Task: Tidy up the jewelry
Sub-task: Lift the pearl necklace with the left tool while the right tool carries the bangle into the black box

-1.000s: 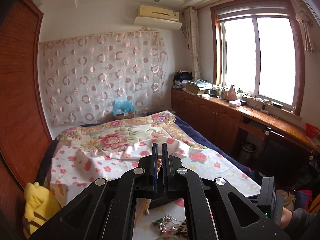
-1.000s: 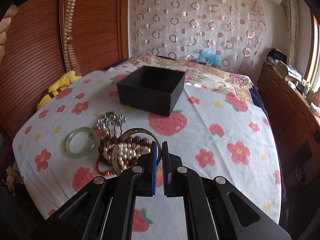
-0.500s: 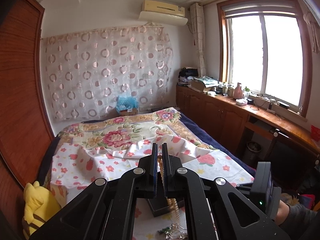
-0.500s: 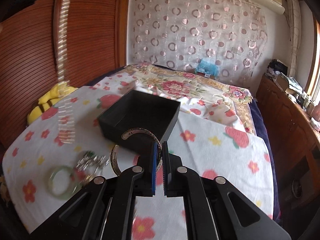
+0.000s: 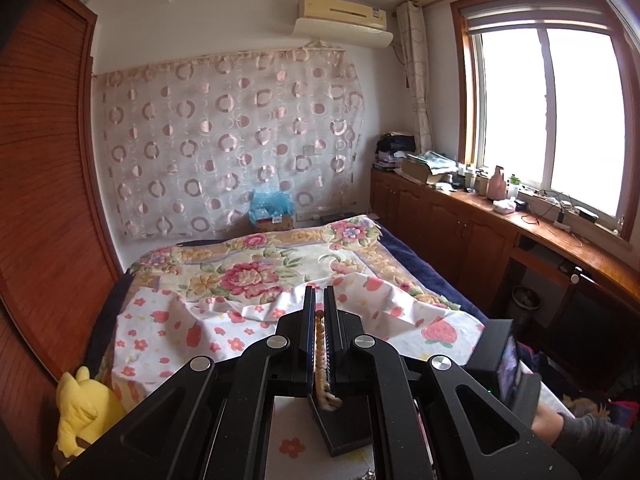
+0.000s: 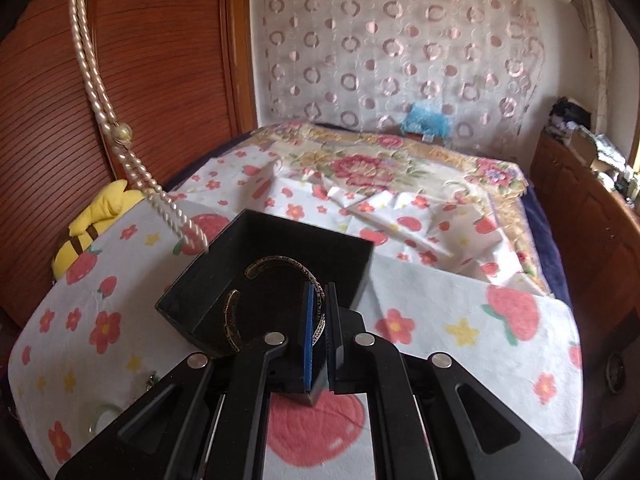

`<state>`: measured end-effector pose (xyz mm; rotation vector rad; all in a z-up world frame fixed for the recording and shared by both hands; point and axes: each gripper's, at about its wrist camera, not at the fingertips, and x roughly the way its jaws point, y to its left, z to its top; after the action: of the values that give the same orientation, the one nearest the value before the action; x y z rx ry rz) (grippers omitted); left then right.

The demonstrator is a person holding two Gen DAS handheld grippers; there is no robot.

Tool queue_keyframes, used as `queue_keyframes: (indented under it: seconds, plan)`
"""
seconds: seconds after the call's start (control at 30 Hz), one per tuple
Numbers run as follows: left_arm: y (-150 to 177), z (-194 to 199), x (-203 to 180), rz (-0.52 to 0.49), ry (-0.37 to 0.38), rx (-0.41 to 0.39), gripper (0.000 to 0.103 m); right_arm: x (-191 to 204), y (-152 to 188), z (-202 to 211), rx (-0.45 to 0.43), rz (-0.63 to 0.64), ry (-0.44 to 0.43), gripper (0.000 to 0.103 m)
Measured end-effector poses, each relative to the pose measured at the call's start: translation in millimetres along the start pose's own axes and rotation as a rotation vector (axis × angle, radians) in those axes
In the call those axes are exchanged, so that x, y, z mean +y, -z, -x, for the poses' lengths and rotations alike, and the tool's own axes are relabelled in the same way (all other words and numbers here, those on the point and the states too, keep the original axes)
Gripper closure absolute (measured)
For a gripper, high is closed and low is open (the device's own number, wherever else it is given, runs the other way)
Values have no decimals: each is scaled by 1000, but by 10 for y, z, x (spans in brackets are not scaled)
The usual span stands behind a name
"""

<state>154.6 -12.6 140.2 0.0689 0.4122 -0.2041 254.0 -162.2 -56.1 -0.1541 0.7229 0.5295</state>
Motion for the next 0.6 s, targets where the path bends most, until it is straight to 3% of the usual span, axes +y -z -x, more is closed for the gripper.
queue_keyframes:
  seconds: [0.17, 0.6]
  plan:
    - [-26, -74, -1, -1, 5, 6, 100, 44, 45, -131, 38, 16, -27, 94]
    - [-27, -441, -49, 4, -12, 32, 99, -50, 254, 269, -22, -11, -41, 93]
